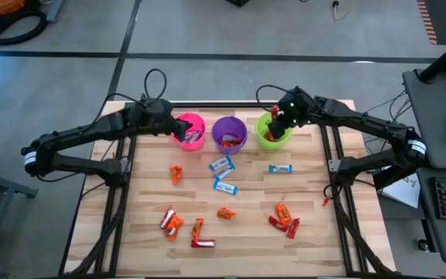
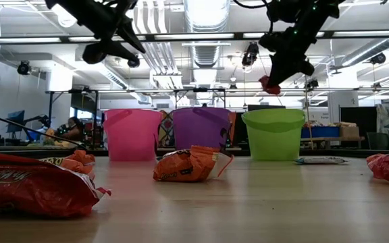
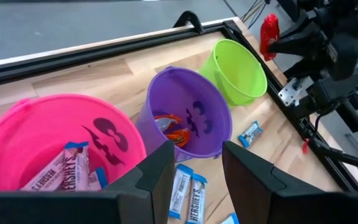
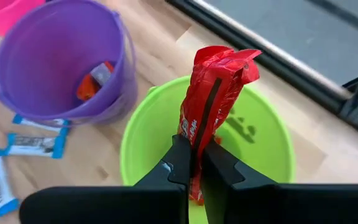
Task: Organize candy in baskets
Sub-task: Put the red chocolate into the green bucket
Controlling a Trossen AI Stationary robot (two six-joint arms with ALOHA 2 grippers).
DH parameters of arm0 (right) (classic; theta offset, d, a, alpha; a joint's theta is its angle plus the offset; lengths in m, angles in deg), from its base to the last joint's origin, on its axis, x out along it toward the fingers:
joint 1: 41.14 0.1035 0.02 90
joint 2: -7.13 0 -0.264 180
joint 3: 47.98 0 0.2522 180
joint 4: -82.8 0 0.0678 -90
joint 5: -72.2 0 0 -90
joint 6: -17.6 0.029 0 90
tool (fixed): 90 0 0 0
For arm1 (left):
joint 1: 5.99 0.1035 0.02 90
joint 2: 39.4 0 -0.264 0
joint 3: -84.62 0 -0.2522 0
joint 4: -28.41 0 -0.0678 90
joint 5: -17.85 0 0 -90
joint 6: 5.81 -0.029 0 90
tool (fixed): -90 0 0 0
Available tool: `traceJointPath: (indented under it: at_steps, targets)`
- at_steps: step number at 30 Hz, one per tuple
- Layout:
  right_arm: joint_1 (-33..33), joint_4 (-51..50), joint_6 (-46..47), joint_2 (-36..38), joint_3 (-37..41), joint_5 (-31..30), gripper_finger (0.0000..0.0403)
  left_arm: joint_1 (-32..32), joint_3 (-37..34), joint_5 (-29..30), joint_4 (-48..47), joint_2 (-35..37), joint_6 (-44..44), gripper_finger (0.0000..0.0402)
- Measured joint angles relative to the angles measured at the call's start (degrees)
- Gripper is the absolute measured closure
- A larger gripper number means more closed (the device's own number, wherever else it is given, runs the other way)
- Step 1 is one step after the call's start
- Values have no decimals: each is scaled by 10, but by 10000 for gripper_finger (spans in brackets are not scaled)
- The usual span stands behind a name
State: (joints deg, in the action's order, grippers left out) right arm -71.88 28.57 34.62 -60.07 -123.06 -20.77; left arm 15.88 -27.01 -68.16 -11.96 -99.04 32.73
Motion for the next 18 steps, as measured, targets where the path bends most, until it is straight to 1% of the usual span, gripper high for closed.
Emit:
traceJointPath:
  at_steps: [4,9,18]
  targets:
    - [-1,-8,20,-3,0,30,390,1,0,0,4,-1,-10,283]
    - [-2,-49,25,-23,0,30,390,2,0,1,5,0,-25,283]
    - [-6,-56,25,-47,0,31,390,2,0,1,5,0,-4,283]
